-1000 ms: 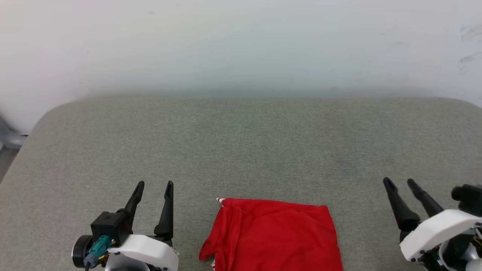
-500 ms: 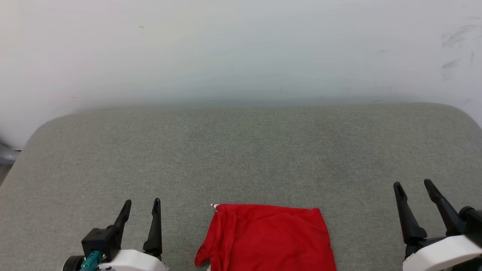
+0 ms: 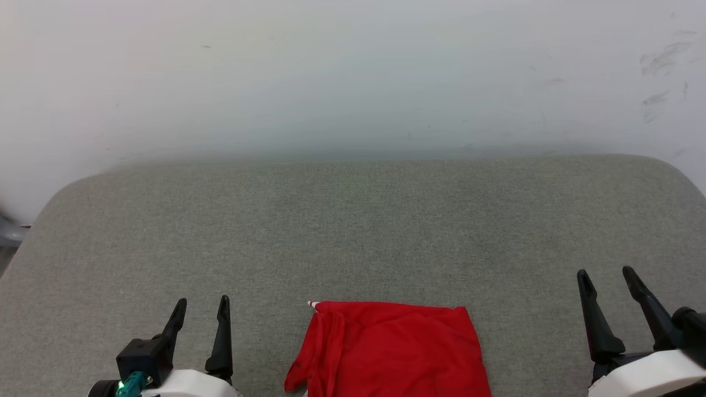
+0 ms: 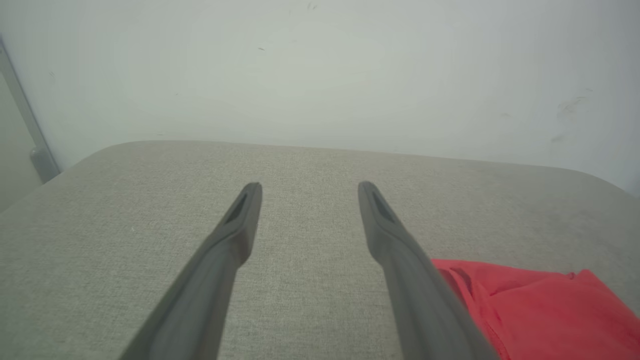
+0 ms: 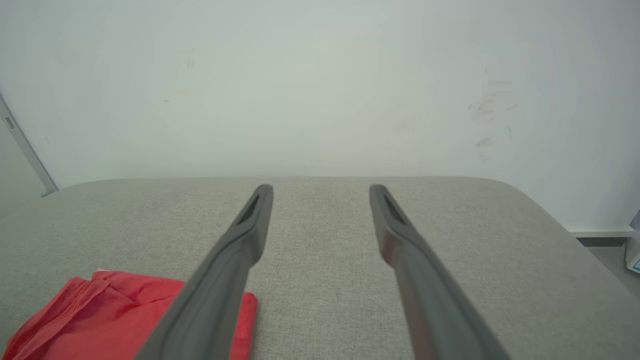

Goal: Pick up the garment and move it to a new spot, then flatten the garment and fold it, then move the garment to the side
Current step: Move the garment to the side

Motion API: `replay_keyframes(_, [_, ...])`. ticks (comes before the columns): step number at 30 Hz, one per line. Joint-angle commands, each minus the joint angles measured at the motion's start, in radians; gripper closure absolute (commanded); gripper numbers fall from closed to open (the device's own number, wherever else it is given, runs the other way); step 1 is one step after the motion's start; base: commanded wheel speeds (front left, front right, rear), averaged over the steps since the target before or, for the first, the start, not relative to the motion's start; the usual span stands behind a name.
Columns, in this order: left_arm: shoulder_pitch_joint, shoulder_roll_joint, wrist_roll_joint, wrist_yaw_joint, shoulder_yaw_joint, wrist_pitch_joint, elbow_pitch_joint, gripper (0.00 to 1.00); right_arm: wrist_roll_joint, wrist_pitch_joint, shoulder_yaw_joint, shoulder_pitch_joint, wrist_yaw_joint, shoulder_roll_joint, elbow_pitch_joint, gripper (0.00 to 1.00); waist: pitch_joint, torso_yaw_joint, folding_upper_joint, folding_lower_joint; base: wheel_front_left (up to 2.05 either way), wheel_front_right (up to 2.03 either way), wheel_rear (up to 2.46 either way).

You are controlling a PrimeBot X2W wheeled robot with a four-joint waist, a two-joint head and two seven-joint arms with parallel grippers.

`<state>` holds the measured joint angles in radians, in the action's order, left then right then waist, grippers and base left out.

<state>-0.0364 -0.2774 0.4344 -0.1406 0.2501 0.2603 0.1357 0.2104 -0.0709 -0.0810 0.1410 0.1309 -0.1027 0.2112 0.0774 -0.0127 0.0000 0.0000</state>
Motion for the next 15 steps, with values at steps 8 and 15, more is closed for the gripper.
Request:
replay_keyframes(8, [0.024,0.002,-0.011,0.002,-0.020,0.007,-0.007,0.00,0.056,-0.058,-0.045,0.000,0.000,0.014,-0.027,0.00,-0.014,0.009,0.0000,0.0000,0.00,0.00,0.00])
replay_keyframes(15, [0.050,0.016,-0.032,0.006,-0.028,0.006,-0.032,0.00,0.209,-0.163,-0.137,-0.013,0.000,-0.032,-0.152,0.00,-0.055,0.056,0.0000,0.0000,0.00,0.00,0.00])
